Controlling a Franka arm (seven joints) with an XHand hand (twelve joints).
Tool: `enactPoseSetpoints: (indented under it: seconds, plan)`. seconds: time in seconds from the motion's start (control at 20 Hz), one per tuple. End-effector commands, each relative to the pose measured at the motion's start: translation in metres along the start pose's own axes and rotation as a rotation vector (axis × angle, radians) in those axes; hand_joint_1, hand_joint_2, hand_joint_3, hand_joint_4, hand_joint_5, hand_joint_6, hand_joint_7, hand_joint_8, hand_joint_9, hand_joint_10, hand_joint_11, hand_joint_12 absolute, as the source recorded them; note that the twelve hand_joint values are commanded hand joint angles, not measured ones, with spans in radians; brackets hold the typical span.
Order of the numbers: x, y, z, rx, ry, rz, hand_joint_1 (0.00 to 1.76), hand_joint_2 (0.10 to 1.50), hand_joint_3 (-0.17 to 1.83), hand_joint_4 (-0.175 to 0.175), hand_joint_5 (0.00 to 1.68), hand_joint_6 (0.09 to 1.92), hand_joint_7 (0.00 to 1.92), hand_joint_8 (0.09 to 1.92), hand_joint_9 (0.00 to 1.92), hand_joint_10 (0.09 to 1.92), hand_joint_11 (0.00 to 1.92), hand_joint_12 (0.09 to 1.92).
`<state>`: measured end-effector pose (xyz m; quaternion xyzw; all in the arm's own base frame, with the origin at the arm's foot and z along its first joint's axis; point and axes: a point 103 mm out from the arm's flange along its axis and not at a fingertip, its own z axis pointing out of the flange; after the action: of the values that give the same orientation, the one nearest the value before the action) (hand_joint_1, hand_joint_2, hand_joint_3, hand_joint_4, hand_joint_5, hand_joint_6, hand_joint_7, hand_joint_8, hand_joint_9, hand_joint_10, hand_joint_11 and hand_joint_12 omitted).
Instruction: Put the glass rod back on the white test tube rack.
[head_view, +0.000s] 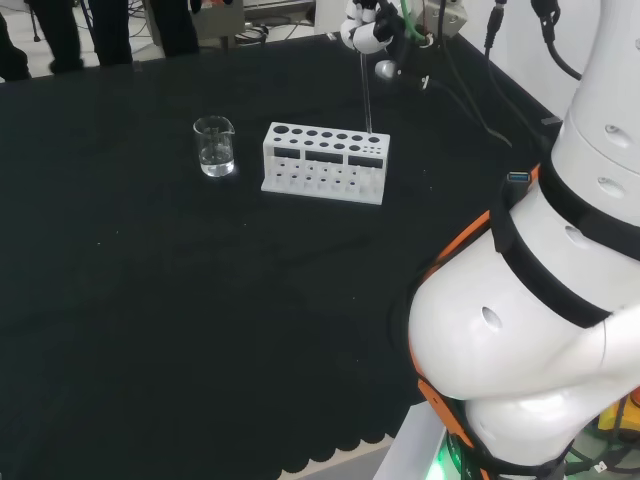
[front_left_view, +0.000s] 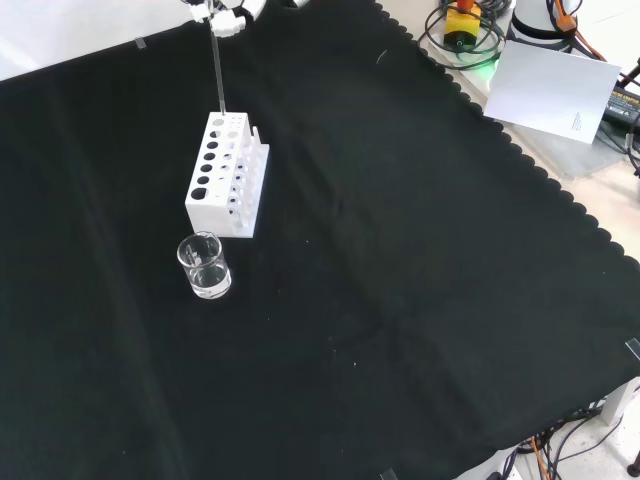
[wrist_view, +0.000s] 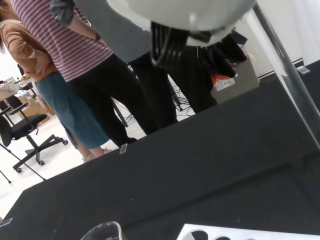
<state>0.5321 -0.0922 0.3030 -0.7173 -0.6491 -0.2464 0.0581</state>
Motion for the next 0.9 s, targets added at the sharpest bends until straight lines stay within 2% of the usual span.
enactPoseSetpoints:
  seconds: [0.05, 0.9]
  plan:
    - [-0.006, 0.001, 0.007, 0.004, 0.005, 0.008, 1.30, 0.64, 0.87, -0.175, 1.05, 0.91, 1.15, 1.24, 1.58, 0.91, 1.63, 0.79]
    - [-0.018, 0.005, 0.015, 0.021, 0.013, 0.025, 1.30, 0.64, 0.87, -0.175, 1.05, 0.92, 1.15, 1.24, 1.58, 0.90, 1.63, 0.79]
